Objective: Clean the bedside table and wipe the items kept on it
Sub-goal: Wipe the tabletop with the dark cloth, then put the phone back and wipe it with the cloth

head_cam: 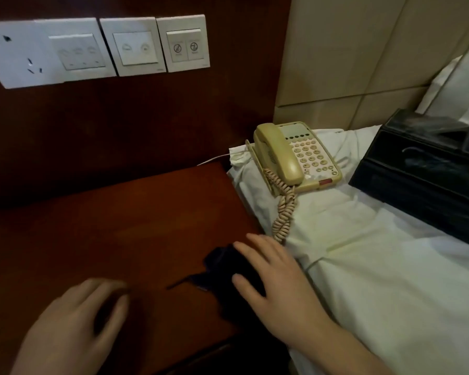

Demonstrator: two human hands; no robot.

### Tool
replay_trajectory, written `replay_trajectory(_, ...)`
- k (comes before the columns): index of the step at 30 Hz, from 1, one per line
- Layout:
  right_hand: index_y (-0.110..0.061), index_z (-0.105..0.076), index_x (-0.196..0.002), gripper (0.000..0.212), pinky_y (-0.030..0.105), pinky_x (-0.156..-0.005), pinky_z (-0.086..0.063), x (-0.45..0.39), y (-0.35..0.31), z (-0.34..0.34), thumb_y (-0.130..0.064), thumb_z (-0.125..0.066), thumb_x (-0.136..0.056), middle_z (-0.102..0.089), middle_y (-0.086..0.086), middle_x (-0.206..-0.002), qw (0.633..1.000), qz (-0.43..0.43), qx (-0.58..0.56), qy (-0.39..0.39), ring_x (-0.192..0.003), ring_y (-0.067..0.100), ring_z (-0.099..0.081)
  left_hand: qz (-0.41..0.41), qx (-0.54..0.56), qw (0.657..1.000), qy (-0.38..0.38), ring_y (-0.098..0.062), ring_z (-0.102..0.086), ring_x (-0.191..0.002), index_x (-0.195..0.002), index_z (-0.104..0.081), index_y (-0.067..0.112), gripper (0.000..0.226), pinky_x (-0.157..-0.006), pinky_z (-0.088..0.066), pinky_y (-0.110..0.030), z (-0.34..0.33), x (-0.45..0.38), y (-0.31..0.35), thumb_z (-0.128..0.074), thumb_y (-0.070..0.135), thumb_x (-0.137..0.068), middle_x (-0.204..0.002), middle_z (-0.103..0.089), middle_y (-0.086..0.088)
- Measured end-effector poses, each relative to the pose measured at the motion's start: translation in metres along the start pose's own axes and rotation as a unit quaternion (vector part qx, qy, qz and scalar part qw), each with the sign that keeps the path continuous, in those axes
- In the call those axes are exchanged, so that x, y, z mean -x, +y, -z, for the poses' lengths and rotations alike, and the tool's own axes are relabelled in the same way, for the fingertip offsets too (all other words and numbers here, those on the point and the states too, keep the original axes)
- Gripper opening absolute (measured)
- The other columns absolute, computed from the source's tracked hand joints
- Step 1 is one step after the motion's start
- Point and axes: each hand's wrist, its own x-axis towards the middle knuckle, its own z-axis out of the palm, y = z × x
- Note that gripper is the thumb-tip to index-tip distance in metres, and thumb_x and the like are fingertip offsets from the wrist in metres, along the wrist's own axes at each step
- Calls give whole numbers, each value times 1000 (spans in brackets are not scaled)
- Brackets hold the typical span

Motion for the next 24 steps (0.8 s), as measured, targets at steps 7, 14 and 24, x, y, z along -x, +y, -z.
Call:
replay_trajectory(7,-28,-59,-127,32,21,-103,-32,-7,45,60,-34,-58,-96,-54,-10,-132,977,-62,-43,198,-125,6,-45,4,236,965,-115,8,-52,-104,-125,-61,40,27,-90,-42,-19,-3,-97,142,-51,49,-101,-112,-55,30)
replay_trajectory(14,-14,-41,-146,53,36,-106,-34,-88,115,99,-35,-51,-99,-37,5,-150,946,-235,-101,201,-135,23,-41,201,491,812,-241,-28,-43,-143,-158,-30,11,85,-112,-37,-39,-50,-220,227,-57,61,-95,-159,-42,-8)
replay_trajectory(24,-8,-55,-125,44,38,-89,-48,-149,143,103,-39,-32,-103,-61,10,-119,855,-383,-291,193,-105,29,-58,253,556,762,-215,-31,-55,-129,-147,-48,10,106,-110,-48,-46,-89,-259,238,-85,66,-65,-145,-56,-11)
